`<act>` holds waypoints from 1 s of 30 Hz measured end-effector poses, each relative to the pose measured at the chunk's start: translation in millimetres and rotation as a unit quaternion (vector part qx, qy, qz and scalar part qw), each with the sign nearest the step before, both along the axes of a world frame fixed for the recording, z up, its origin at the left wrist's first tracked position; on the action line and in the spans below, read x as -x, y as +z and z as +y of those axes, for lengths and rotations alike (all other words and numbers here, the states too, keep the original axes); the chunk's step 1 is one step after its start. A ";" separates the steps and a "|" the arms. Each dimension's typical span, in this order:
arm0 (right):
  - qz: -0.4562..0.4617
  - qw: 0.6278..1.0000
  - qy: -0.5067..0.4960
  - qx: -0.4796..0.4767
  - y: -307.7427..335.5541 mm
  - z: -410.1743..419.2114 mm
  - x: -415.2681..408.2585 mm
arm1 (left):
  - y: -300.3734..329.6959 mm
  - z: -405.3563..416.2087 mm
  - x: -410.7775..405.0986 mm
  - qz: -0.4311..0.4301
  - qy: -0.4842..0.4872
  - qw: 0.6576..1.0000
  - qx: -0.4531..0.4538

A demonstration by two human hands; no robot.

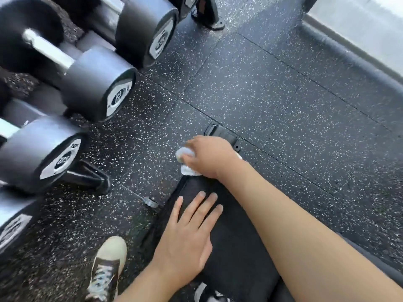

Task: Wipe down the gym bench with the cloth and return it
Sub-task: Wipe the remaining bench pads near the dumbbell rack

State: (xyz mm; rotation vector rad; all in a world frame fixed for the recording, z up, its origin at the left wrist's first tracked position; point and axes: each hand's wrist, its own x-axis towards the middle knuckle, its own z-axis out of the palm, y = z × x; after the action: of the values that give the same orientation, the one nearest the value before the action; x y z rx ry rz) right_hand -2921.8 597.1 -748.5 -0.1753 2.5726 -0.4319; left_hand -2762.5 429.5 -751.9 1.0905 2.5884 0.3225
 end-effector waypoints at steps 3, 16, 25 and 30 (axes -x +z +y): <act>0.066 0.988 0.124 -0.056 2.4 -36.0 -11.7 | -5.7 -27.8 -36.7 0.004 0.000 1.000 0.005; -0.021 0.956 0.290 -0.034 -0.4 -79.5 -30.2 | -6.4 -70.9 -88.8 -0.031 0.001 0.999 -0.007; 0.104 0.966 0.236 -0.004 -1.7 -84.8 -62.2 | -6.5 -66.3 -88.3 -0.017 0.019 0.999 -0.020; 0.175 0.942 0.269 0.093 -4.8 -79.1 -83.8 | 2.2 -71.5 -71.2 -0.042 -0.031 0.999 -0.001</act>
State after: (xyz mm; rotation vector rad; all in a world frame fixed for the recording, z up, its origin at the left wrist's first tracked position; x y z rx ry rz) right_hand -2838.1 518.0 -753.3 -1.0817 2.6614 -0.4610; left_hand -2691.2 358.0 -749.6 1.1302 2.4761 0.3494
